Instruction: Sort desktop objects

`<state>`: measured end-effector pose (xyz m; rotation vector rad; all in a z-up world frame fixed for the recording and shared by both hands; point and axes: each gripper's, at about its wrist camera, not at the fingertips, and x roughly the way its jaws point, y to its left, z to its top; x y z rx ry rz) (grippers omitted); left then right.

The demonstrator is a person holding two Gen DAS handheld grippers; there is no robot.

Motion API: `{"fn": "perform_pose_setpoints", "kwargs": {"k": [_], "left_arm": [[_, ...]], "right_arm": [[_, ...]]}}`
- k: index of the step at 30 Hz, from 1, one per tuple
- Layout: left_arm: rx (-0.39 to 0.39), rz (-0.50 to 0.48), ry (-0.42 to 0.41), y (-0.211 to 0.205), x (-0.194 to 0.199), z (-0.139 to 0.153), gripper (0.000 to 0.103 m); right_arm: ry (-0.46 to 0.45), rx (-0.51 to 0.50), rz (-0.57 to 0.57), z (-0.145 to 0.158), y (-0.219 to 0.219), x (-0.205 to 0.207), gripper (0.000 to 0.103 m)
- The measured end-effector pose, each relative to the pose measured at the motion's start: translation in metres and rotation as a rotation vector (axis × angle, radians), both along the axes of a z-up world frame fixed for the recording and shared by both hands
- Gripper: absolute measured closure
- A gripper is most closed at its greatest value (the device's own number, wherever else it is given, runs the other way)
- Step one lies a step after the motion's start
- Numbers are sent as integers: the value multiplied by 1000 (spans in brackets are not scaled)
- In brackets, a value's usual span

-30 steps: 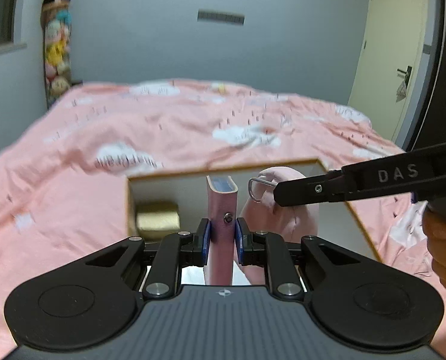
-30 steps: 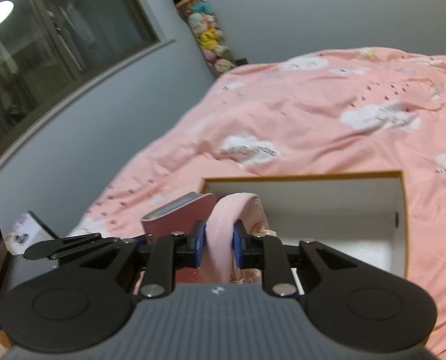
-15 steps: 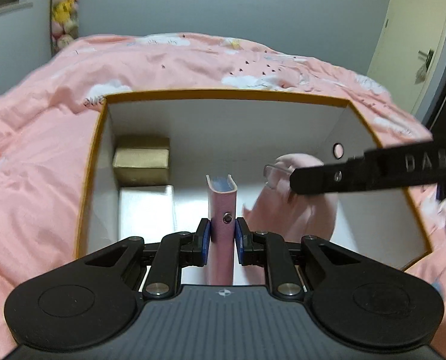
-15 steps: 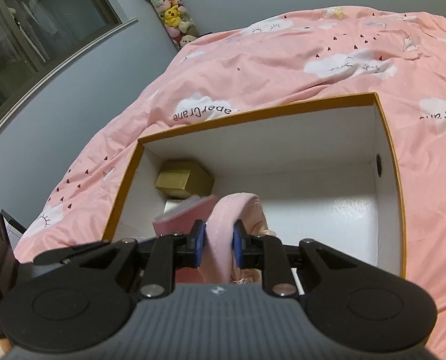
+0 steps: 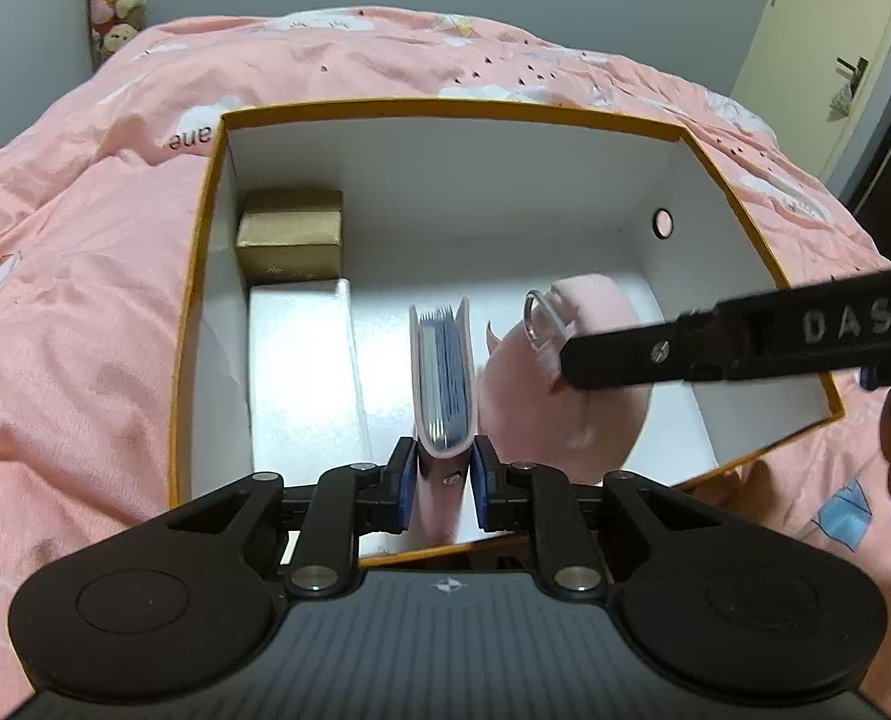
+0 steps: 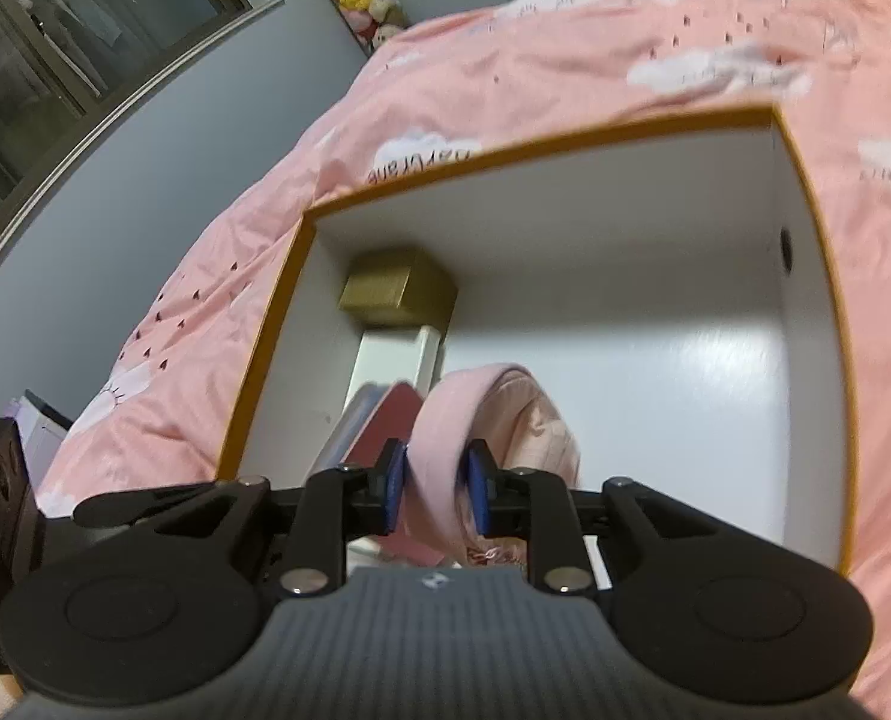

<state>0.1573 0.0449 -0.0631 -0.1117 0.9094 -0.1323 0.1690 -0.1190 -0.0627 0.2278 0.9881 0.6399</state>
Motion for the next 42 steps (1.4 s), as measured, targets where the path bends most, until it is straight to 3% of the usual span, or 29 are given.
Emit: {"fn": "perform_pose_setpoints", "kwargs": {"k": [3, 10, 18, 30, 36, 42], "left_arm": [[-15, -9, 11, 1, 3, 0, 82], [-30, -33, -12, 4, 7, 13, 76], [-36, -63, 20, 4, 15, 11, 80], [-65, 79, 20, 23, 5, 21, 83], [-114, 109, 37, 32, 6, 21, 82], [-156, 117, 45, 38, 6, 14, 80]], "right_arm": [[33, -4, -1, -6, 1, -3, 69], [49, -37, -6, -12, 5, -4, 66], [67, -10, 0, -16, 2, 1, 65], [107, 54, 109, -19, 13, 4, 73], [56, -12, 213, -15, 34, 2, 73], [60, -17, 227, -20, 37, 5, 71]]}}
